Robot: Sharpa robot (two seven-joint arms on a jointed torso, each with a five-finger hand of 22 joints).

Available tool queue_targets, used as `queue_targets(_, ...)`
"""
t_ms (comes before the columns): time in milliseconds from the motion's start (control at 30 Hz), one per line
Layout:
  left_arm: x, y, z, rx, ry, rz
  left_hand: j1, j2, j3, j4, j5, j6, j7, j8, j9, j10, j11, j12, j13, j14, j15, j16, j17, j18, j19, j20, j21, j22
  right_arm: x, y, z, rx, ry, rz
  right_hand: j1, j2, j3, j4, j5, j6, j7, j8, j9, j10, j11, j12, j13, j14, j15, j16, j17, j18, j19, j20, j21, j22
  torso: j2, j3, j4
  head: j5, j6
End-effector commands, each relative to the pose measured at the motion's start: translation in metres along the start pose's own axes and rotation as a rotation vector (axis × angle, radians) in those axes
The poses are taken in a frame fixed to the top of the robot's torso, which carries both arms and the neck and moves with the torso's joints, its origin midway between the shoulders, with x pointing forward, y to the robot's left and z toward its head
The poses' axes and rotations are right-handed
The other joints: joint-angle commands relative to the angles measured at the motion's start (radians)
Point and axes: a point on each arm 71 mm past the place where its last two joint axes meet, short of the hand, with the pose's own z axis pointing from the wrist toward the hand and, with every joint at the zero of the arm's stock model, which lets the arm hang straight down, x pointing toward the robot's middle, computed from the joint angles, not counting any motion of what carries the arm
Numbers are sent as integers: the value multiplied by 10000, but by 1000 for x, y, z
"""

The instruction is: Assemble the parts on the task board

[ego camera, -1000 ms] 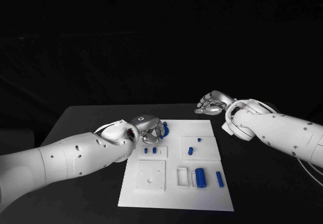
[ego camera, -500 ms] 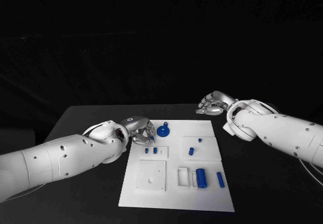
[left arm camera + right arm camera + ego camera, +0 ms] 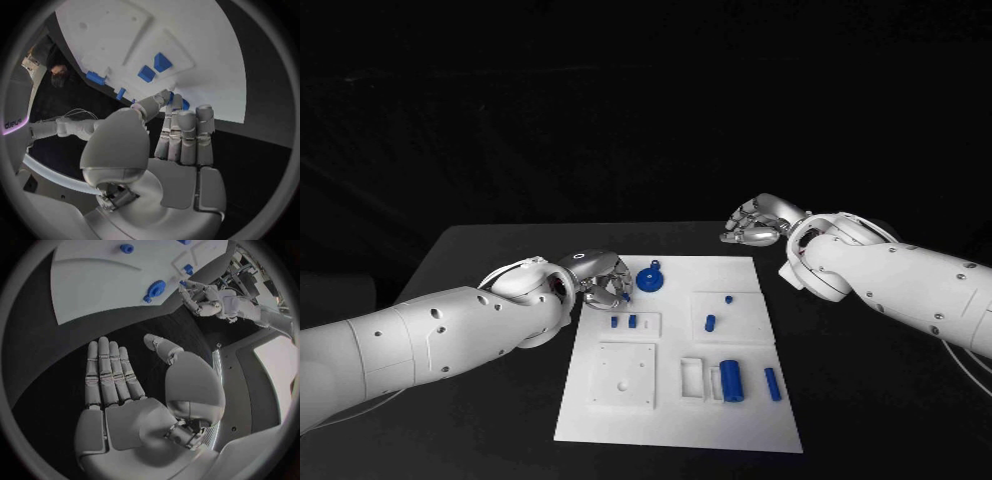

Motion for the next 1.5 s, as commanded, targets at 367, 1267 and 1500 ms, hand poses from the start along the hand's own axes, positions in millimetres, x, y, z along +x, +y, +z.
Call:
queue_targets(367,2,0,7,19,176,-69,-40,49,53,5,43,76,10,49,2,82,-23,-73,7,73,-16,47,-14,634,76,-201,72,167,1,2,0,-128,50,12,105,-6,-59,7,75,-72,22,27,-17,68,31,-57,-26,-76,28,-68,-16,-21,-56,-19,-60,10,-2,26,-12,57,6)
queue_targets(1267,8,-1,8,-47,642,-84,-58,66,61,1,42,74,11,49,-7,97,-25,-87,6,76,-17,45,-20,630,77,-205,78,169,1,2,0,-139,52,24,117,2,-64,2,89,-74,23,29,-23,71,33,-60,-66,-77,32,-78,-22,-16,-64,-11,-73,15,2,3,-7,31,-17)
queue_targets(1500,11,1,7,-95,646,-112,-59,68,62,-5,42,76,10,50,-9,101,-26,-90,6,76,-18,46,-22,629,76,-206,80,170,1,2,0,-132,46,24,120,3,-66,1,91,-74,23,29,-24,72,34,-61,-75,-77,33,-80,-24,-15,-65,-10,-76,16,4,9,-9,21,-23)
